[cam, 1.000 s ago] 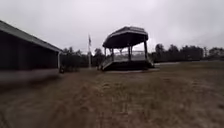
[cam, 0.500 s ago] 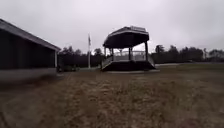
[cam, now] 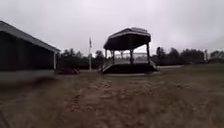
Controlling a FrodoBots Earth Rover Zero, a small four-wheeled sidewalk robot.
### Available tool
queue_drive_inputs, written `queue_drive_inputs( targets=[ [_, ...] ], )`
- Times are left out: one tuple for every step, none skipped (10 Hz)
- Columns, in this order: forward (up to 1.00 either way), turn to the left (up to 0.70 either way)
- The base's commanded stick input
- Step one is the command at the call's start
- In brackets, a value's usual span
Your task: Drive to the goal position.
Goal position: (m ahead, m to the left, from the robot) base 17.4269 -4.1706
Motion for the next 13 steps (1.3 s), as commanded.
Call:
queue_drive_inputs(
  targets=[
    [0.70,0.00],
    [0.70,0.00],
    [0.70,0.00],
    [0.70,0.00],
    [0.70,0.19],
    [0.70,0.35],
    [0.70,0.35],
    [0.70,0.35],
    [0.70,0.26],
    [0.70,0.04],
    [0.70,0.00],
    [0.00,0.00],
    [0.00,0.00]
  ],
)
